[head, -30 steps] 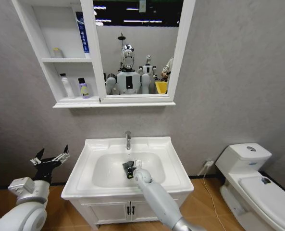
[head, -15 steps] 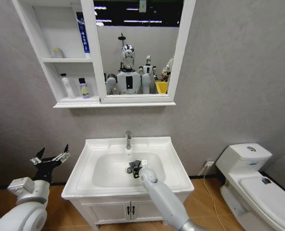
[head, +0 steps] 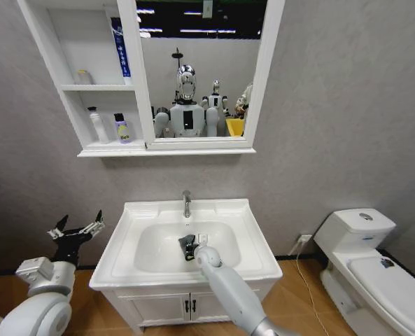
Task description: Move facial cleanser and shampoo from washbasin to cabinet, then wipe washbasin with towel.
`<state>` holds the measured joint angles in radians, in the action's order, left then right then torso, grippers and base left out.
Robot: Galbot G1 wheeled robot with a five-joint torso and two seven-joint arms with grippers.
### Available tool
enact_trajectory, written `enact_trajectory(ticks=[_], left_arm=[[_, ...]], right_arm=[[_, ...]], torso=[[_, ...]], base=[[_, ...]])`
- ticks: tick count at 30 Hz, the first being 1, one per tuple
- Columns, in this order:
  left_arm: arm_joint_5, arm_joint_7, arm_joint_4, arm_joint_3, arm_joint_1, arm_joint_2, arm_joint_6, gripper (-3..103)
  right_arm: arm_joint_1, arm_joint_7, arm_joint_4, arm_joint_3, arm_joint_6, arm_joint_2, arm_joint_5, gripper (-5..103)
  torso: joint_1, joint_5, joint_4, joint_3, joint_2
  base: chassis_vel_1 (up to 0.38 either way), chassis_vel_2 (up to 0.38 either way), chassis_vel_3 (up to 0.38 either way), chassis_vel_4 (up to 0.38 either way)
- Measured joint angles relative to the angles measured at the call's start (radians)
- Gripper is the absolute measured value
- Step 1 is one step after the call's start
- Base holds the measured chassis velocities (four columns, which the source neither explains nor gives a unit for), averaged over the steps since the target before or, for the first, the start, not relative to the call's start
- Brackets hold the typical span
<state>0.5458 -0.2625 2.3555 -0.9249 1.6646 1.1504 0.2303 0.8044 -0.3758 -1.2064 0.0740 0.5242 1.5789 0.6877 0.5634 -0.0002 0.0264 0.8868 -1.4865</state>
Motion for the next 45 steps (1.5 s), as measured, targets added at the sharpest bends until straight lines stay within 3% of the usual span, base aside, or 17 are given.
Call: enact_trajectory(ticks=[11,28,45], left_arm=[[0.001,0.0,0.0,-0.009,0.008,-0.003,0.0,100],[-0.015,0.0,0.0,0.029,-0.006,0.002,-0.003,100],[-0.015,0.0,-0.002,0.015,-0.003,0.0,-0.004,100]], right_arm=[[-0.005,0.018,0.028,0.005,-0.019,0.031,-0.016,3],[0.038,-0.013,-0.064,-0.068,0.005,-0.118,0.0,3],[0.012,0.012,0.022,-0.031,-0.023,0.019,-0.044,3]], torso=[[0.0,0.0001,0.0,0.0,0.0],[0.0,0.0003,0.0002,0.0,0.0],[0.0,0.0,-0.0001,0.0,0.0]], base=[[0.0,0.0,0.0,0.0],[0.0,0.0,0.0,0.0],[0.0,0.0,0.0,0.0]])
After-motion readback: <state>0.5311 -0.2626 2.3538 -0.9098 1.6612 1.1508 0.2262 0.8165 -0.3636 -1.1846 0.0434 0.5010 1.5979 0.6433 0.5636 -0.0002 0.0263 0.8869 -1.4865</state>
